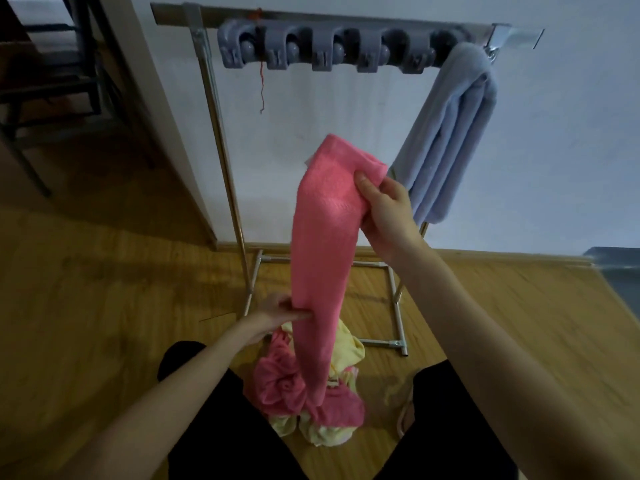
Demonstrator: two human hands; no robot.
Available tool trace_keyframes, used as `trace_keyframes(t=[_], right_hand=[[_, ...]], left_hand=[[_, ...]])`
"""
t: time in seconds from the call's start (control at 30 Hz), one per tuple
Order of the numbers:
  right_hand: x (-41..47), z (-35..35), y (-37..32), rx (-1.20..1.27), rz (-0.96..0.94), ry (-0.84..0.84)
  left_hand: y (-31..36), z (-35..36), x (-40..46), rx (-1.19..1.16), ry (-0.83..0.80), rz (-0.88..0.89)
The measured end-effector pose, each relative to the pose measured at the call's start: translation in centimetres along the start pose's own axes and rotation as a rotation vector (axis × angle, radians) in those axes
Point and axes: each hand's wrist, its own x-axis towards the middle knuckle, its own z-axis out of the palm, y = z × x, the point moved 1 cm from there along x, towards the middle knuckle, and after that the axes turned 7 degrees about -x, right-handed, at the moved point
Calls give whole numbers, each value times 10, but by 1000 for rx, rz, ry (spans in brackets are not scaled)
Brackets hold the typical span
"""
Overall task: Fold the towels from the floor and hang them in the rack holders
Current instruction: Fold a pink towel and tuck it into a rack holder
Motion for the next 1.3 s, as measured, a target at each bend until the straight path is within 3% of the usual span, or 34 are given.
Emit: trace_keyframes(t=[0.1,0.2,0.3,0.43,0.6,0.77,0.83,0.87,0.97,1.03,1.1,1.3], right_hand=[[8,-26,-2,-18,-51,351],[17,-71,13,-24,26,670],[13,-121,47,-89,160,788],[-9,-166,112,-167,358,779],[-43,-180,180,-216,601,588],[-63,-171,204,-575,802,267],[-62,-164,192,-809,626,196],[-60,-158,181,-795,454,166],[-52,-137,129,-421,153,-125],[-48,-125,99,-263,129,-399],[-46,-113,80,-247,112,-556],[-36,-96,62,-387,91,-662]], left_hand=[[-9,21,9,-17,-64,-77],[-5,22,14,-46,-105,-81],[15,16,15,-170,-114,-106],[65,10,13,-182,-137,-16],[135,18,-1,64,-265,138],[183,34,-18,247,-442,200],[192,42,-21,305,-522,184],[197,46,-24,334,-565,170],[205,54,-24,396,-641,157],[210,55,-25,385,-644,152],[213,53,-26,375,-646,167],[215,37,-29,337,-616,156]])
